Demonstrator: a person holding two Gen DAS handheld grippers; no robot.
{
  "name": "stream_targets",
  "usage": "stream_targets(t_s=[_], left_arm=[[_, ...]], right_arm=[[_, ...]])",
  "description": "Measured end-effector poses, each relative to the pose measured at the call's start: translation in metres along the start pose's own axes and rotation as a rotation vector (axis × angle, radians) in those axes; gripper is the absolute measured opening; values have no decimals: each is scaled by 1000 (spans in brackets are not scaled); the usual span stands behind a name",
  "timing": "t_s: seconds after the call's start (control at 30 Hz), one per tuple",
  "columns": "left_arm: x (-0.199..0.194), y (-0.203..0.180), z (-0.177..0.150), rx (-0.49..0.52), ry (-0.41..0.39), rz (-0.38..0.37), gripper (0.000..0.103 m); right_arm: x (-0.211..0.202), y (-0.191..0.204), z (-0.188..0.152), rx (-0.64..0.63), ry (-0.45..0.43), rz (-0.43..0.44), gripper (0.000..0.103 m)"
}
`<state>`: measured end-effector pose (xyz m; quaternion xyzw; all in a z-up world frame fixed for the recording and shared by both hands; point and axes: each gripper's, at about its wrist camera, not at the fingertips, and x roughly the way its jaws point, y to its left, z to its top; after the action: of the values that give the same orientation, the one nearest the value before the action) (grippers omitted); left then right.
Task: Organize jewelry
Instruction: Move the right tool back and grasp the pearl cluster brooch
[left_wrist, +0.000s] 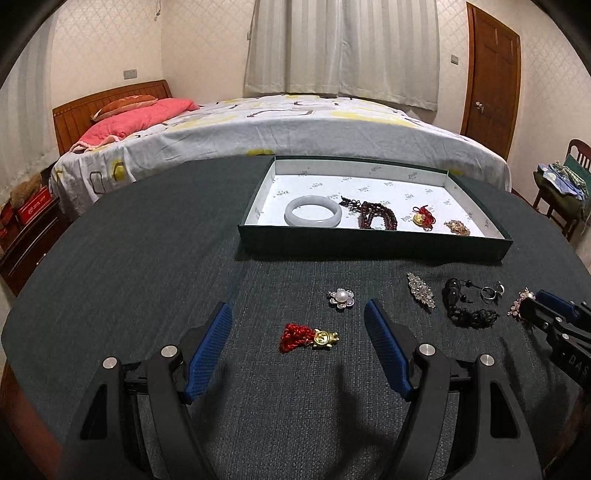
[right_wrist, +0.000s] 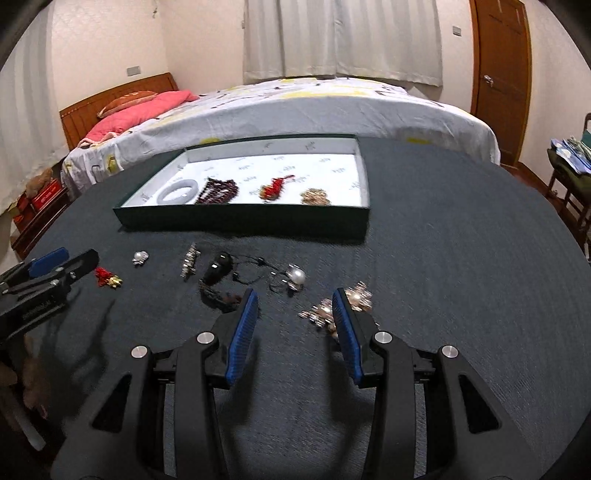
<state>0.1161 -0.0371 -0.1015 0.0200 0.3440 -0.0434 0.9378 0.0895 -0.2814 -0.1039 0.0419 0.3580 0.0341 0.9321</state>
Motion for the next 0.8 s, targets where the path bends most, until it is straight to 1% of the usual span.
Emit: stream_targets(t_s=[0.27, 0.43, 0.53, 0.67, 0.8], left_arm=[[7, 4, -4, -10, 26, 15, 72], [8, 5, -5, -12, 30, 15, 71], [11, 5, -6, -12, 40, 12, 71], [11, 6, -7, -13, 42, 13, 71], [14, 5, -7, -12, 46, 11, 71]], right_arm=[[6, -12, -4, 22, 16, -33, 41], [2, -18, 0, 29, 3, -53, 41], [6, -22, 0, 36, 15, -65, 41], [12, -29, 1, 68, 40, -58, 41], [17, -27, 2, 65, 61, -39, 41]])
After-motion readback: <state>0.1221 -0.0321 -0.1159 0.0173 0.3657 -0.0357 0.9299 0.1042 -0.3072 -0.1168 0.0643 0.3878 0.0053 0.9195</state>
